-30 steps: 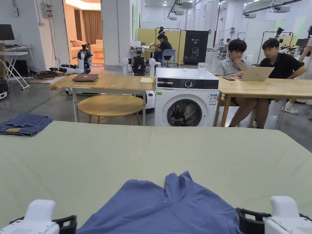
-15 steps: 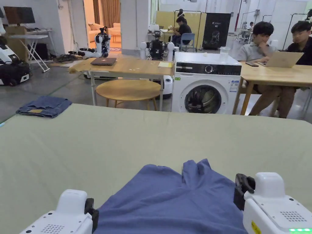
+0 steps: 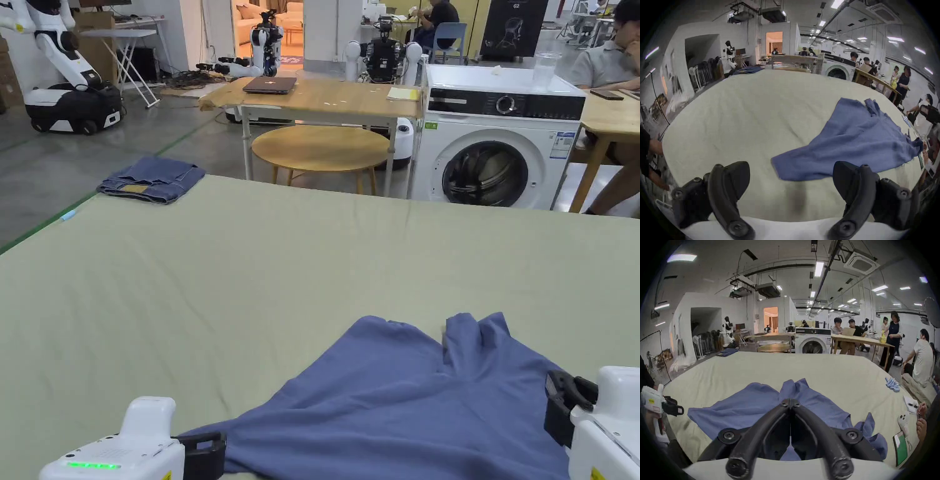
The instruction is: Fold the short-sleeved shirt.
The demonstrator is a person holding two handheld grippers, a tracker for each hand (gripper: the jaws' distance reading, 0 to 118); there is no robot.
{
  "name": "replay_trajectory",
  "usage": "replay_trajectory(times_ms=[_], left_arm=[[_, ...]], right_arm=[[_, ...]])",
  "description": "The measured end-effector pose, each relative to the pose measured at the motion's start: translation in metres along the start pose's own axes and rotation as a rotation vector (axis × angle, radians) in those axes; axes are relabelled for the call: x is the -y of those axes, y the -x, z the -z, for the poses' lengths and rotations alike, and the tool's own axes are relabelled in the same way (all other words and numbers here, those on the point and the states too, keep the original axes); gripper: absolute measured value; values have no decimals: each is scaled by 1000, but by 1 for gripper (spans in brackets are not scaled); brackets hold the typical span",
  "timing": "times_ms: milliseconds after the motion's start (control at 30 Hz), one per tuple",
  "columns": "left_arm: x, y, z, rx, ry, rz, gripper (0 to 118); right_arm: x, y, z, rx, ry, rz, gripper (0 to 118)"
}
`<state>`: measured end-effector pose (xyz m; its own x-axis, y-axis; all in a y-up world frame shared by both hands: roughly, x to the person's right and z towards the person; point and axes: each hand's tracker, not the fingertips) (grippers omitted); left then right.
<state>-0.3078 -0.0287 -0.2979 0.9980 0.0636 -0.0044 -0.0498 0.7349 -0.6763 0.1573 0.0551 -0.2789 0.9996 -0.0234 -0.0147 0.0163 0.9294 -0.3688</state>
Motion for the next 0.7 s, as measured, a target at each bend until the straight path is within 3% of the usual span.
replay_trajectory(times_ms=[167,200,233,300,333,433,533,567,600,633,667,700], left_arm=[[-7,6,44,-29,96,6,103],[-5,7,54,-35,124,6,89],[0,8,61,-45,158,5,60],[10,4,64,-27,145,1,42],[11,0,55,-36,81,12,22],[13,-7,42,11,86,1,1],[7,-15,32,-11,65,45,1],[3,-16,24,-11,47,45,1],[-2,-17,18,-7,43,39,1],[-7,-19,13,-7,38,35,1],[-11,-20,7,-6,29,31,1],[-14,-22,2,-5,15,32,1]], right_arm=[[-3,-9,13,25,20,-11,0],[-2,-11,13,32,23,-9,0],[-3,-14,15,39,27,-6,0],[-5,-22,22,55,37,-6,0],[-5,-26,25,65,42,-8,0],[-7,-44,43,89,62,-17,0],[-8,-64,75,100,110,-41,0],[-9,-73,91,79,130,-36,14],[-7,-80,107,70,166,-19,48],[-7,-86,125,72,213,-8,93],[-5,-93,146,63,275,-2,118],[-8,-96,158,57,238,-35,117]])
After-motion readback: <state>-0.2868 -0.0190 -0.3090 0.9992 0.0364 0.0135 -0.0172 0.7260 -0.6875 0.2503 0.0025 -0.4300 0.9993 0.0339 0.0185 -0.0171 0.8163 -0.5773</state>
